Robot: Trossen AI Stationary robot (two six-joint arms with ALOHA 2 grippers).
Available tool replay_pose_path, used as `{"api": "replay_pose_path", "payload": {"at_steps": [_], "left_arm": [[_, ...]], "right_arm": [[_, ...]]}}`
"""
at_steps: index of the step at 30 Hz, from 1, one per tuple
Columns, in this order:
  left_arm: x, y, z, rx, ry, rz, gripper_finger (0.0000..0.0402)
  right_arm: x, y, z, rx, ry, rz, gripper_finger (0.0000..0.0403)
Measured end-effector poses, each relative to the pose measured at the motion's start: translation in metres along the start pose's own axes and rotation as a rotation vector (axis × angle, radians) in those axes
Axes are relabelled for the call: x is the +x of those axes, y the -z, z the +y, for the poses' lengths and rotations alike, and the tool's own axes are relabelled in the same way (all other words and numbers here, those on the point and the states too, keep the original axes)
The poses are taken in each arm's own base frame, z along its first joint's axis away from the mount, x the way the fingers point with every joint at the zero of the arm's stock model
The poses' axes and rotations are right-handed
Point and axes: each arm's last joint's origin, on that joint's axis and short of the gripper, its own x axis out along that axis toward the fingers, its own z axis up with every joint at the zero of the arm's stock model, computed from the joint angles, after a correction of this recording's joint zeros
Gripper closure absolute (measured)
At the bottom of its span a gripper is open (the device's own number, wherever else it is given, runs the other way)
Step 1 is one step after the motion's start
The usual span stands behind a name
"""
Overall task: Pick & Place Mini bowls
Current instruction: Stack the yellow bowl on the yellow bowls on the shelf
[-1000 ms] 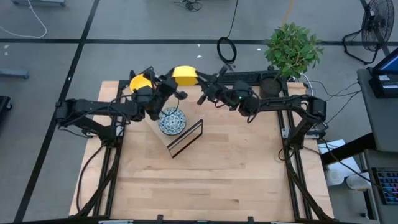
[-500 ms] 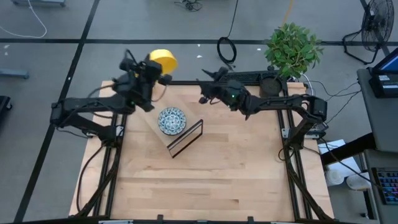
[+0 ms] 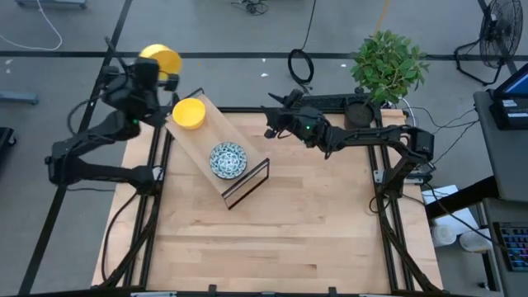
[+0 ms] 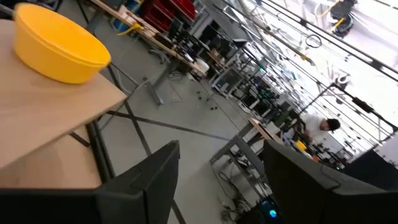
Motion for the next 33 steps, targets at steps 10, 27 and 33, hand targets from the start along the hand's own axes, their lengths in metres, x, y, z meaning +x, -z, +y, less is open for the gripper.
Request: {"api": "replay_pose_path", "payload": {"at_steps": [10,27,33], "left_arm": [[0.016,0.039,0.038,-0.198,0.053,-0.001,0.0397],[0.05,0.018,0.044,-0.173,0.556,0.424,0.0398],[0.05,0.026,0.036,-0.182,0.589,0.514,0.0396]], "right_arm": [[0.0,0.0,0.0,0.027,-0.004,-0.003,0.0187],[0.0,-0.001,0.0,0.06,-0.001,-0.009,0.0192],[0.0,-0.001,0.0,0.089,-0.003,-0.008,0.0192]]}}
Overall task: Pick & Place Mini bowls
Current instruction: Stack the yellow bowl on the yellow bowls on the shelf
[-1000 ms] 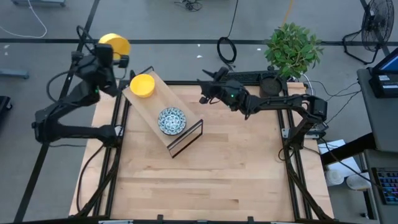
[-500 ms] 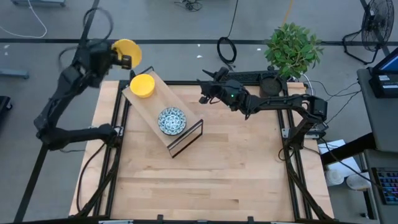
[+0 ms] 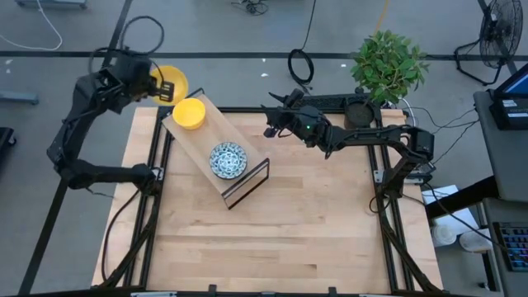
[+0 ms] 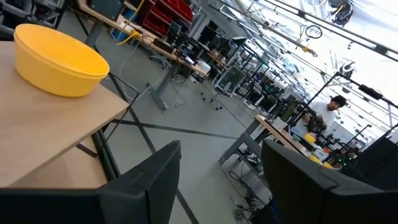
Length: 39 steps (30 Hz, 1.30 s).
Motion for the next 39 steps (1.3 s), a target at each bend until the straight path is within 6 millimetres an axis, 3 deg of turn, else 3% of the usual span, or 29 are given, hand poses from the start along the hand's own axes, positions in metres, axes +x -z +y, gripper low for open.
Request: {"api": "replay_pose_path", "payload": {"at_steps": [9,17,21,26,34,39], "left_arm": [[0.027,0.018,-0.013,0.002,-0.089,0.108,0.0394],[0.066,0.047,-0.031,0.01,-0.157,0.202,0.039],[0.082,0.057,-0.041,0.003,-0.141,0.198,0.0397],[0.104,0.068,-0.055,0.019,0.031,0.218,0.0385],[0.108,0.074,-0.053,0.034,0.025,0.242,0.039],[0.108,0.075,-0.054,0.023,0.061,0.259,0.034]], "right_arm": [[0.0,0.0,0.0,0.009,-0.003,0.004,0.0192],[0.0,0.0,0.0,0.013,-0.003,0.004,0.0192],[0.0,0.0,0.0,0.029,-0.003,0.004,0.0192],[0.0,0.001,0.0,0.033,-0.004,0.005,0.0192],[0.0,0.002,0.001,0.027,-0.011,0.015,0.0192],[0.0,0.002,0.001,0.025,-0.013,0.018,0.0192]]}}
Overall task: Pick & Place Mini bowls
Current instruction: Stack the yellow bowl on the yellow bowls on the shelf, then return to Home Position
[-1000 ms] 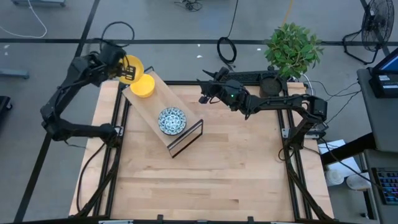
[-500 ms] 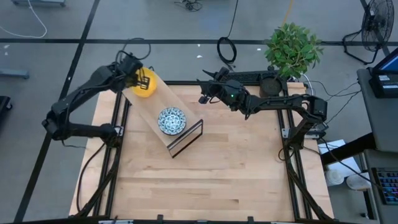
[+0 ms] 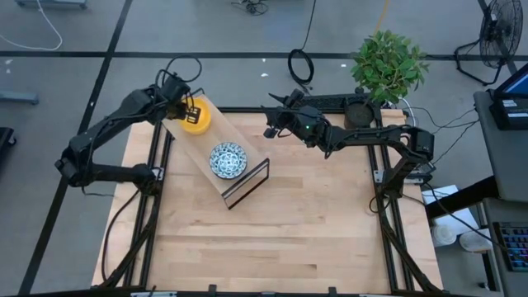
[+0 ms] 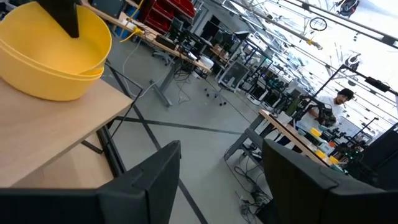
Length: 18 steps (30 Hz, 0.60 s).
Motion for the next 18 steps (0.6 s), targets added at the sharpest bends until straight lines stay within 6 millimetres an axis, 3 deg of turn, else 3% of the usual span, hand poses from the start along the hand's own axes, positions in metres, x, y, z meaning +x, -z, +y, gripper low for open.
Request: {"api": "replay_pose_path", "payload": {"at_steps": [6,10,14,18], "left_arm": [[-0.003,-0.002,-0.001,0.076,0.044,0.002,0.0227],[-0.016,-0.011,0.0,0.074,0.102,-0.032,0.015],[-0.047,-0.029,0.003,0.006,0.24,-0.104,0.009],[-0.094,-0.047,0.009,-0.054,0.49,-0.171,0.0047]], "right_arm": [[0.0,0.0,0.0,-0.002,0.0,0.001,0.0192],[0.0,0.0,0.0,-0.003,0.0,0.0,0.0192],[0.0,0.0,0.0,-0.009,0.0,0.0,0.0192],[-0.005,-0.005,0.003,-0.072,0.048,0.029,0.0192]]}}
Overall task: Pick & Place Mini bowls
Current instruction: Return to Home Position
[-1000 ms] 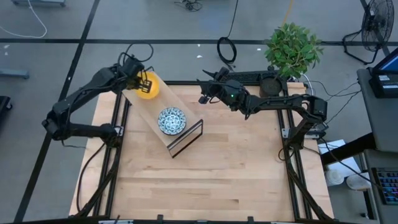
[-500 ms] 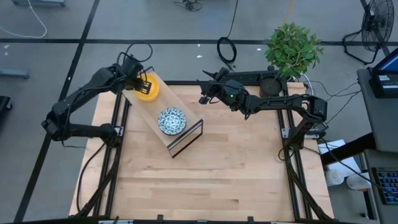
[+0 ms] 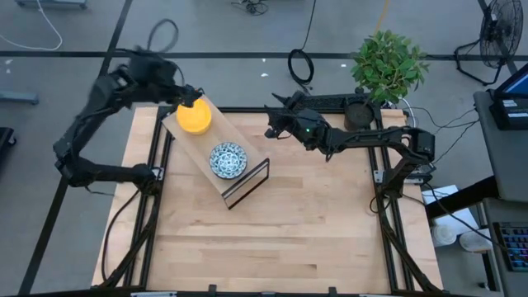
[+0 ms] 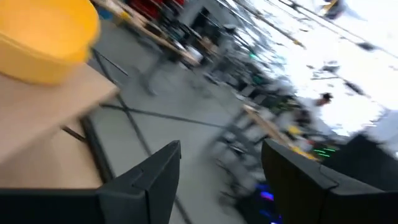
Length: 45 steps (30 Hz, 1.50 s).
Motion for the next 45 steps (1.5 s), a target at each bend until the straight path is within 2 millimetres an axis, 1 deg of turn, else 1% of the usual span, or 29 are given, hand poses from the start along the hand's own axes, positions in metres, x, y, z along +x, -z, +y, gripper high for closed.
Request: {"api": "replay_pose_path", "payload": {"at_steps": [2,4,7,9,11,13,16,18,19,21,23,25,27,29,32,34,36,40,42,45], "left_arm": [[-0.025,-0.008,-0.007,-0.008,0.139,-0.023,0.0032],[-0.049,-0.012,-0.012,0.015,0.265,-0.058,0.0019],[-0.08,-0.007,-0.017,0.099,0.409,-0.099,0.0007],[-0.095,0.0,-0.017,0.127,0.478,-0.111,0.0005],[-0.111,0.008,-0.015,0.114,0.522,-0.129,0.0005],[-0.128,0.02,-0.012,0.187,0.54,-0.169,0.0008],[-0.151,0.044,-0.003,0.359,0.553,-0.231,0.0008],[-0.157,0.062,0.005,0.407,0.571,-0.277,0.0009],[-0.156,0.072,0.009,0.411,0.577,-0.297,0.0009],[-0.142,0.091,0.017,0.4,0.575,-0.324,0.0009],[-0.122,0.113,0.026,0.368,0.577,-0.35,0.0009],[-0.1,0.133,0.034,0.333,0.589,-0.388,0.0009],[-0.074,0.149,0.04,0.296,0.606,-0.425,0.0009],[-0.05,0.163,0.044,0.297,0.654,-0.445,0.0009],[-0.024,0.178,0.047,0.349,0.72,-0.494,0.0009],[-0.009,0.188,0.05,0.373,0.734,-0.489,0.0009],[0.002,0.196,0.053,0.399,0.733,-0.496,0.0009],[0.02,0.212,0.056,0.464,0.726,-0.503,0.0009],[0.023,0.216,0.056,0.493,0.746,-0.521,0.0009],[0.023,0.22,0.056,0.533,0.776,-0.524,0.0009]], "right_arm": [[-0.009,-0.009,-0.001,-0.079,0.069,0.035,0.0192],[-0.02,-0.02,-0.003,-0.179,0.142,0.074,0.0192],[-0.039,-0.037,-0.008,-0.26,0.243,0.14,0.0192],[-0.055,-0.051,-0.016,-0.238,0.295,0.155,0.0192],[-0.073,-0.064,-0.027,-0.191,0.328,0.155,0.0192],[-0.092,-0.071,-0.039,-0.145,0.321,0.109,0.0192],[-0.124,-0.072,-0.056,-0.033,0.256,-0.03,0.0192],[-0.144,-0.062,-0.064,0.031,0.182,-0.115,0.0192],[-0.152,-0.052,-0.066,0.04,0.142,-0.14,0.0192],[-0.166,-0.03,-0.066,0.017,0.088,-0.163,0.0192],[-0.177,-0.005,-0.063,0.002,0.082,-0.149,0.0192],[-0.187,0.013,-0.064,0.065,0.113,-0.133,0.0193],[-0.196,0.025,-0.068,0.22,0.137,-0.13,0.0193],[-0.203,0.033,-0.071,0.31,0.092,-0.121,0.0193],[-0.21,0.042,-0.067,0.385,-0.111,-0.121,0.0193],[-0.211,0.048,-0.063,0.429,-0.241,-0.104,0.0193],[-0.212,0.053,-0.061,0.444,-0.281,-0.082,0.0193],[-0.217,0.07,-0.055,0.453,-0.258,-0.074,0.0193],[-0.222,0.08,-0.054,0.506,-0.246,-0.106,0.0193],[-0.231,0.1,-0.05,0.559,-0.227,-0.156,0.0193]]}}
